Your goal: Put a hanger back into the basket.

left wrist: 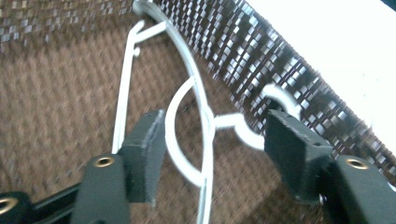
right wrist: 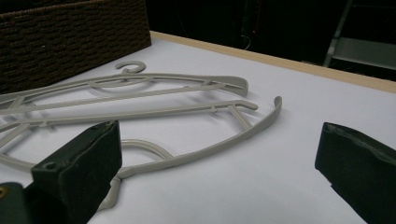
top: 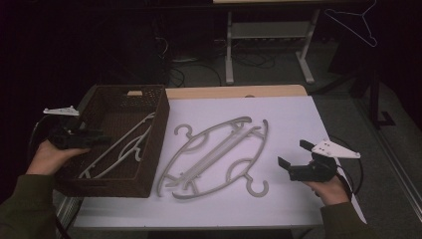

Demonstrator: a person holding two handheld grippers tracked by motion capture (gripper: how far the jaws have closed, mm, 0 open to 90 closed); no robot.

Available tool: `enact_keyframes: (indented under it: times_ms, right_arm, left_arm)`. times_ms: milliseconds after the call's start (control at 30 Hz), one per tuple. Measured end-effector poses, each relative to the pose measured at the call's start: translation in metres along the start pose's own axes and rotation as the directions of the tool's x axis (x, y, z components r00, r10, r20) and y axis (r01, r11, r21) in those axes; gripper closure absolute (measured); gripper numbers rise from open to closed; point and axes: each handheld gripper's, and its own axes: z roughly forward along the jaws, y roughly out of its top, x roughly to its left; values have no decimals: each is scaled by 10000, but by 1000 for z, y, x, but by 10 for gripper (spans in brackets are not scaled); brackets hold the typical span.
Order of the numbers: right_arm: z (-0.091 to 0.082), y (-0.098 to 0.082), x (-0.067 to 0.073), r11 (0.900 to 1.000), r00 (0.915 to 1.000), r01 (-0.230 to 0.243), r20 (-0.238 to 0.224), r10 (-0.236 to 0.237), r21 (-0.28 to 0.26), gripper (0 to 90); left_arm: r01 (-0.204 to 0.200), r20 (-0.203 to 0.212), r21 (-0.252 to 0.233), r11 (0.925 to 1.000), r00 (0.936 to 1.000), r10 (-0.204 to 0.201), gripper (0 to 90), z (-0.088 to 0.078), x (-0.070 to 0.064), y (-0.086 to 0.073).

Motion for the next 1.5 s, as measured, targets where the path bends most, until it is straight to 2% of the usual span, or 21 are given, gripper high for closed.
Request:
enact_keyframes:
  times_ms: [100,133,167,200,233,267,300,467,567,600,633,733,767,800,933,1100,1200,1300,1400,1500]
  right_arm:
    - [0,0,0,10000,10000,-9,-6,9,2,3]
    - [0,0,0,10000,10000,-12,-15,12,-2,3]
    - [0,0,0,10000,10000,-12,-15,12,-2,3]
    - [0,0,0,10000,10000,-19,-23,19,1,3]
    - [0,0,0,10000,10000,-19,-23,19,1,3]
    - [0,0,0,10000,10000,-23,-32,23,-3,3]
    - [0,0,0,10000,10000,-23,-32,23,-3,3]
    - [0,0,0,10000,10000,7,-39,-7,5,3]
    - [0,0,0,10000,10000,-10,-47,10,4,3]
    - [0,0,-1,10000,10000,46,-54,-47,-31,3]
    - [0,0,-1,10000,10000,46,-54,-47,-31,3]
    - [-1,2,-1,10000,10000,-28,-46,28,-74,3]
    - [-1,2,-1,10000,10000,-28,-46,28,-74,3]
    - [0,3,-1,9999,10000,-19,-38,18,-100,3]
    - [1,4,-1,10000,10000,-21,-9,21,-83,3]
    - [1,4,0,10000,10000,8,-15,-8,-69,3]
    - [0,4,-1,10000,10000,-20,-40,20,-94,3]
    - [-1,4,-1,9999,10000,-46,-27,46,-149,3]
    - [-2,4,-2,9997,9999,-94,-52,93,-206,3]
    - [-2,4,-1,9998,10000,-58,-67,57,-191,3]
  left_arm:
    - [-32,-31,-220,9998,10000,32,310,0,-7,5]
    - [93,23,-555,9984,10000,-92,279,2,-15,10]
    - [93,23,-555,9984,10000,-92,261,2,-15,10]
    - [-67,31,-685,9976,10000,69,244,2,-22,15]
    - [-67,31,-685,9976,10000,69,231,2,-22,15]
    - [-203,61,-823,9964,9998,209,216,3,-30,20]
    - [-203,61,-823,9964,9998,209,208,3,-30,20]
    - [-451,190,-1214,9916,9987,477,185,7,-53,33]
    - [-557,436,-1329,9896,9971,620,178,12,-66,40]
    - [-667,531,-1368,9884,9958,745,172,16,-75,44]
    - [-667,531,-1368,9884,9958,745,166,16,-75,44]
    - [-891,720,-1513,9845,9923,1009,145,23,-91,51]
    - [-891,720,-1513,9845,9923,1009,140,23,-91,51]
    - [-970,825,-1600,9823,9904,1112,130,28,-98,54]
    - [-1072,955,-1712,9794,9876,1248,107,36,-108,59]
    - [-1313,1071,-1844,9740,9824,1527,72,56,-125,64]
    - [-1357,1214,-2001,9703,9793,1620,28,70,-135,63]
    - [-1313,1381,-2163,9674,9768,1635,24,83,-143,62]
    - [-1353,1576,-2472,9595,9714,1776,25,97,-151,59]
    - [-1376,1634,-2516,9580,9696,1822,25,102,-155,57]
